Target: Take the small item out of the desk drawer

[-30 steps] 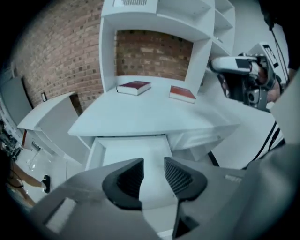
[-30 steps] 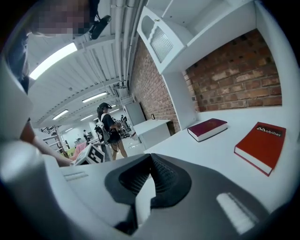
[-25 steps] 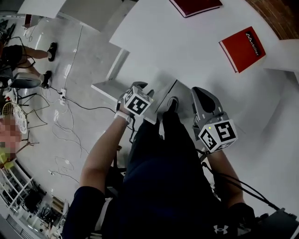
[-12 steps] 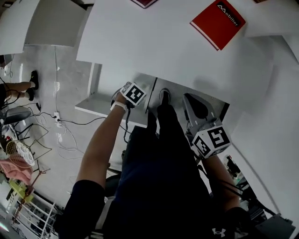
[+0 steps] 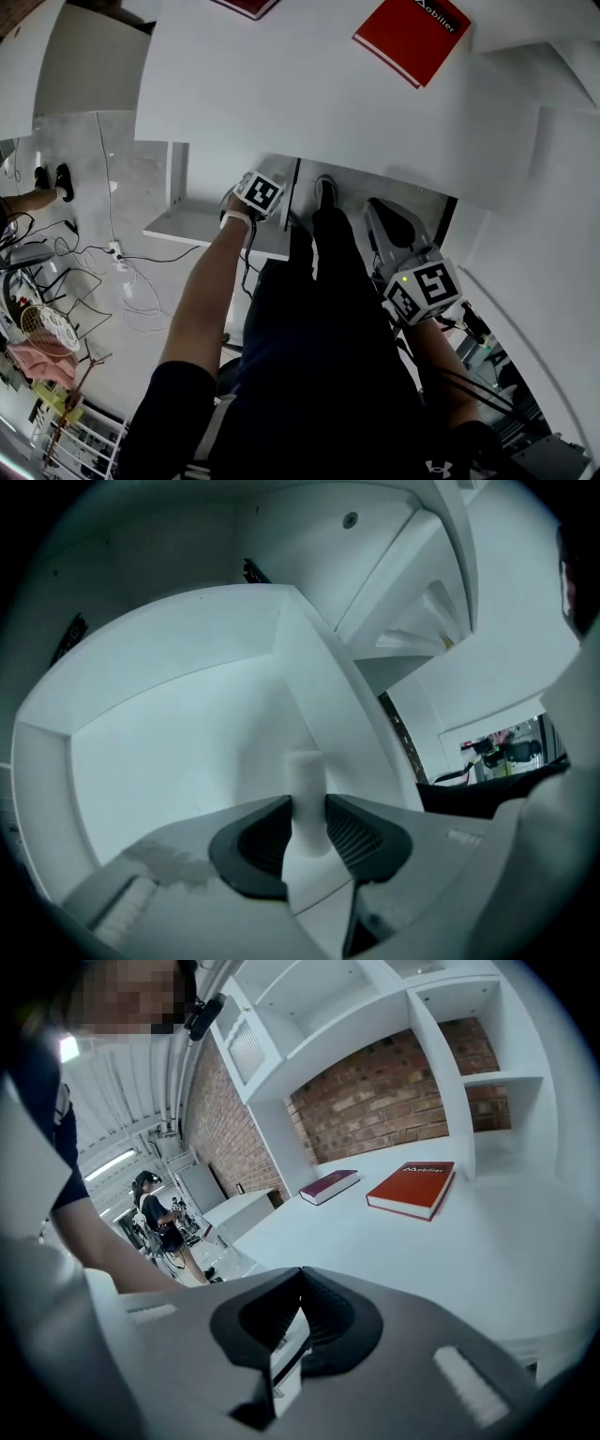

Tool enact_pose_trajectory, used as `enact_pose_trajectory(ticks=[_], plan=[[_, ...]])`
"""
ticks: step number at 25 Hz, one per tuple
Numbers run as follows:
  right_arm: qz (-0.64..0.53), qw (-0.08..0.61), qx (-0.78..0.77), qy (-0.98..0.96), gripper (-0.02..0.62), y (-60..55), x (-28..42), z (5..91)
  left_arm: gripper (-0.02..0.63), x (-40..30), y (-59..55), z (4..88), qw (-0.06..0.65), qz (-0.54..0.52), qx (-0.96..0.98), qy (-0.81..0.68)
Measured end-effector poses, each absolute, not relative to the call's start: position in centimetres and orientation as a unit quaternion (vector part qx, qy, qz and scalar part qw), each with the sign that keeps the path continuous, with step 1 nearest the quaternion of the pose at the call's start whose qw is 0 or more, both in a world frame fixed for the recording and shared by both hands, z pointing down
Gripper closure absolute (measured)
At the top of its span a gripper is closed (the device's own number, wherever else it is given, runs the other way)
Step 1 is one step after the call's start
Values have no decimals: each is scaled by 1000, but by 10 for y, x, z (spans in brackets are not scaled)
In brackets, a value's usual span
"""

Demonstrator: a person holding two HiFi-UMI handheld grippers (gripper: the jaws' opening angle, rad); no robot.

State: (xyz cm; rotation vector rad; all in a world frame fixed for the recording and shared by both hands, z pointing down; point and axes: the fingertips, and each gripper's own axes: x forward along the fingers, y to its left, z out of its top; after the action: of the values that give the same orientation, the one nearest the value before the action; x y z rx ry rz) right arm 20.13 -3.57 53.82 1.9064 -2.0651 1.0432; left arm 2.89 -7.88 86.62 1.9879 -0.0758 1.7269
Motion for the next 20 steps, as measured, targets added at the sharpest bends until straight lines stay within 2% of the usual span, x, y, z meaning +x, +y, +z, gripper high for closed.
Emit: enact_pose_trajectory(ticks=[10,20], plan=[[330,72,596,-729,592,-64,174,539,480,18,-100,836,247,593,761,-91],[289,65,586,-754,592,-97,160,509,482,23,-149,716,207,451,846,-197]])
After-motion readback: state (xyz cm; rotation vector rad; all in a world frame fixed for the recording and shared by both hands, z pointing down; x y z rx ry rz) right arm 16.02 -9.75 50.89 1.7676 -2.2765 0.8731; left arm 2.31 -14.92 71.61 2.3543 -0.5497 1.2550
